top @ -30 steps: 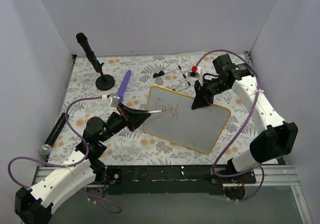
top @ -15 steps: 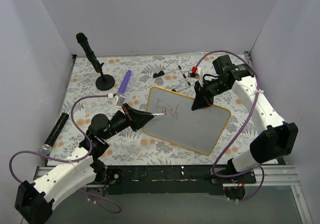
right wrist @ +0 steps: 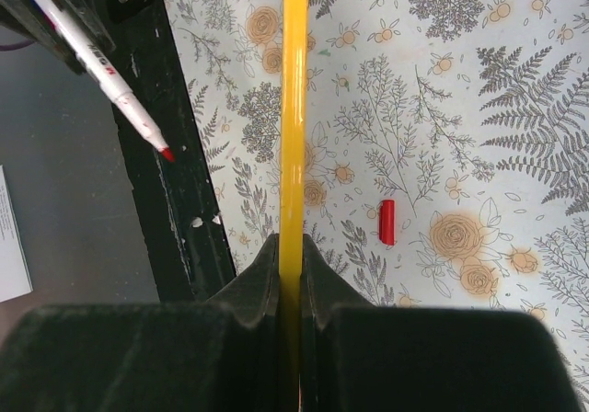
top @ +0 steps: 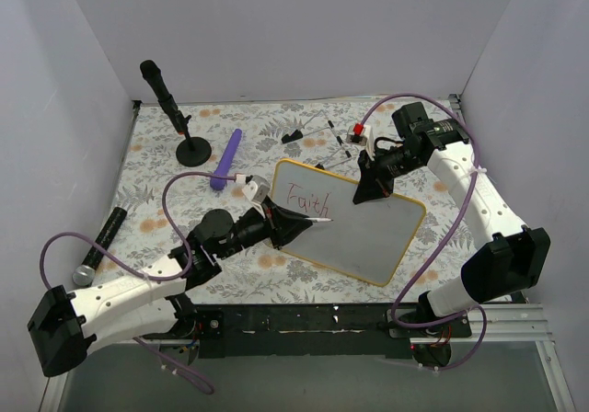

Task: Write a sentence on the whiteboard

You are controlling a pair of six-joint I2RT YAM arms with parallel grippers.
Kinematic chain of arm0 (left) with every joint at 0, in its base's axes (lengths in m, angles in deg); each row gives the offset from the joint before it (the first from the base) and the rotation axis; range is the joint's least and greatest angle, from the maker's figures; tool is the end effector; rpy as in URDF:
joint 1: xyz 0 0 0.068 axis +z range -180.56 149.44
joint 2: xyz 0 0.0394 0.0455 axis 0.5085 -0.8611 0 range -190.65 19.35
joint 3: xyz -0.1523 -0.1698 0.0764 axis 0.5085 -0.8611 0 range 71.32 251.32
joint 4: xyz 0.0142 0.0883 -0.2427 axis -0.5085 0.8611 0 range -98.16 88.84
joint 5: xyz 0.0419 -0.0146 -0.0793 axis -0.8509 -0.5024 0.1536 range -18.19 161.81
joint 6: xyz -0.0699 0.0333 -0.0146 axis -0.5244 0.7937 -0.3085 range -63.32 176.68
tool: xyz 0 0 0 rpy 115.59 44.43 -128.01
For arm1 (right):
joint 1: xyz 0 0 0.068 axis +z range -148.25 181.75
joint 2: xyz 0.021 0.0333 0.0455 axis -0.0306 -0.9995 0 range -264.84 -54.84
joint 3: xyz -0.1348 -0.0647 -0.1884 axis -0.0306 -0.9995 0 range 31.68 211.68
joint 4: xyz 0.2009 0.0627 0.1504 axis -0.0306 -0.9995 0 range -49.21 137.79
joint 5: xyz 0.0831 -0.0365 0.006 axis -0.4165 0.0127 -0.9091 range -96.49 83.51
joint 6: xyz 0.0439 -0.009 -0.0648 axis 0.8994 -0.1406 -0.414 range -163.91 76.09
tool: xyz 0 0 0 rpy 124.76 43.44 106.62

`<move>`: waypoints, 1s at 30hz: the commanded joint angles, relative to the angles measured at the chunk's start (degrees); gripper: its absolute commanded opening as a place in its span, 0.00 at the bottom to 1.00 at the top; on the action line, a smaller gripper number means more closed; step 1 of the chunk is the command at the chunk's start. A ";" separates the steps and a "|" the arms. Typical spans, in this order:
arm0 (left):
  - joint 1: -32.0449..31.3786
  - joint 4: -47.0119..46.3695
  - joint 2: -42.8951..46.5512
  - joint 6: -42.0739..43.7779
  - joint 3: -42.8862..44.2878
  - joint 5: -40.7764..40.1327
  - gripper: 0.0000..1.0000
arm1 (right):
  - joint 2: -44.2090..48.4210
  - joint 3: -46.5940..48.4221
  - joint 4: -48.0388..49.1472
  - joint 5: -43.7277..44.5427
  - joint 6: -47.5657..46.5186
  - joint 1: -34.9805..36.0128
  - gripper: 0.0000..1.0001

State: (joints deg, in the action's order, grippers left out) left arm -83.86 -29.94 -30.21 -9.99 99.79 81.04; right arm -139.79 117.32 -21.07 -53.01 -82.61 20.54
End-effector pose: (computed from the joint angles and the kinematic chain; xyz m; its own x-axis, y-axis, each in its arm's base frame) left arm 0.1459 -0.2137 0.2595 -0.8119 -0.4273 -0.3978 0.3579 0.1741 -0.9174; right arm 0.2548 0.1385 0.2942 -0.3876 -0.5862 -0.7114 -0.9218 0.2537 0.2931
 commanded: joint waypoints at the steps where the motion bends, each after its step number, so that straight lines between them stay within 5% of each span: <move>1: -1.02 -4.14 -4.39 3.66 3.26 -4.75 0.00 | 1.89 0.57 2.86 -3.58 -0.85 0.02 0.01; 14: -1.11 -9.86 -15.04 4.89 8.00 -6.95 0.00 | 2.07 0.40 3.03 -4.01 -0.77 0.02 0.01; 30: -1.11 -2.13 -14.34 5.50 8.27 -8.00 0.00 | 2.15 0.84 2.85 -4.28 -0.76 -0.07 0.01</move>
State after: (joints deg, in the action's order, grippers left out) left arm -85.00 -35.43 -45.95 -5.71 106.63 74.40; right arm -139.79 117.26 -20.92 -52.82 -82.06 20.52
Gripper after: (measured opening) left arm 0.123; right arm 0.088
